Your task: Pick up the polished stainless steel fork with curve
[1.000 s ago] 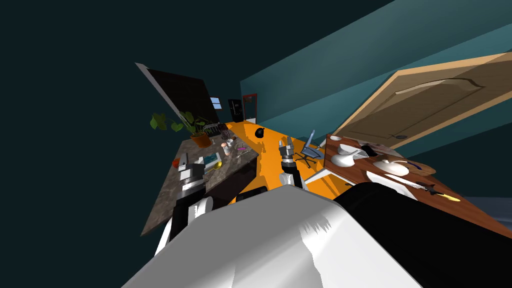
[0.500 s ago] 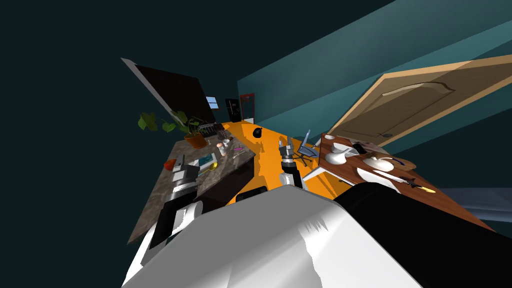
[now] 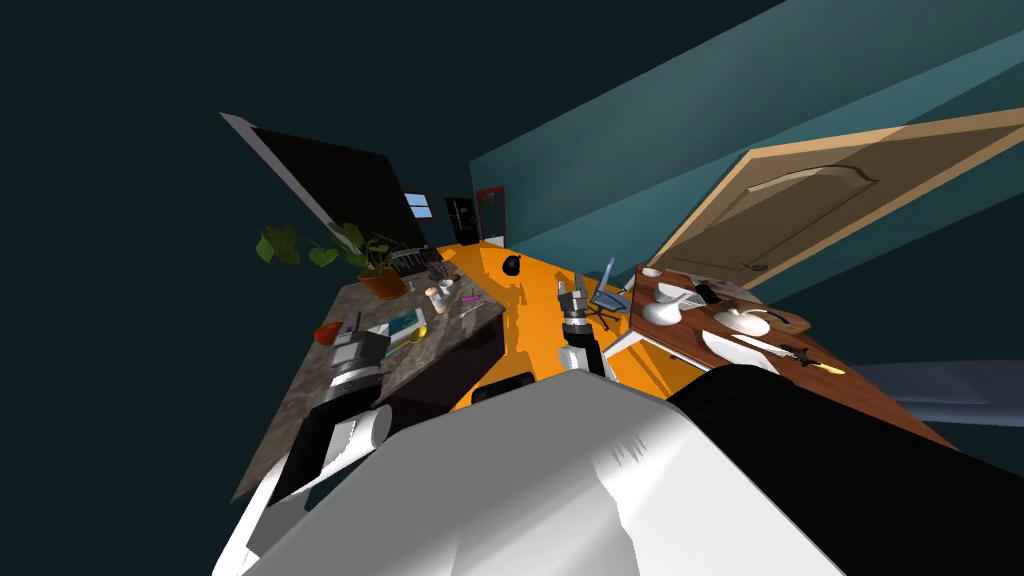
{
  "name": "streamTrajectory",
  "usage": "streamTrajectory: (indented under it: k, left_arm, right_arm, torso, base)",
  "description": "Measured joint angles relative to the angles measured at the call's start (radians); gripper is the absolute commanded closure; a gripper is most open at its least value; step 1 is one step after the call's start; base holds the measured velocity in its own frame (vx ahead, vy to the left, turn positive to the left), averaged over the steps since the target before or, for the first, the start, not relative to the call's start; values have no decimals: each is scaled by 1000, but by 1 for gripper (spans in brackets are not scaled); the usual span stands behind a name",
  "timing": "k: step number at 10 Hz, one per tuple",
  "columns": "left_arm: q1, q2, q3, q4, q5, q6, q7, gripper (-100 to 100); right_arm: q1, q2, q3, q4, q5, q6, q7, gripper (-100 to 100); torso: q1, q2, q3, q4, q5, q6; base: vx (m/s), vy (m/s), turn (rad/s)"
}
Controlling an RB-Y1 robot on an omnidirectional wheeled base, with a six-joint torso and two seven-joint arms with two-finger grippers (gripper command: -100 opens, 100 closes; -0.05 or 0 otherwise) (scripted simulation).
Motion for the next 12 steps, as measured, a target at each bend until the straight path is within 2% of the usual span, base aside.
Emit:
streamTrajectory:
  k: [3, 4, 9, 10, 12]
  left_arm:
    - [-10, 28, 61, 6, 42, 86, 4, -100]
    - [-7, 45, 91, 11, 62, 110, 12, -100]
    - [-17, 82, 184, 20, 125, 242, 26, -100]
    - [-18, 95, 212, 22, 145, 268, 31, -100]
    - [-17, 96, 227, 18, 155, 315, 33, -100]
  right_arm:
    - [0, 0, 0, 0, 0, 0, 0, 0]
    - [0, 0, 0, 0, 0, 0, 0, 0]
    - [0, 0, 0, 0, 0, 0, 0, 0]
    - [0, 0, 0, 0, 0, 0, 0, 0]
    - [0, 0, 0, 0, 0, 0, 0, 0]
  torso:
    - [-2, 1, 0, 0, 0, 0]
    - [-2, 0, 0, 0, 0, 0]
    - [0, 0, 0, 0, 0, 0]
    - [-1, 0, 0, 0, 0, 0]
    - [2, 0, 0, 0, 0, 0]
  base:
    - [-22, -85, -85]
    - [-10, -62, -43]
    - [-5, -65, -81]
    - [-7, -60, -52]
    - [0, -35, -51]
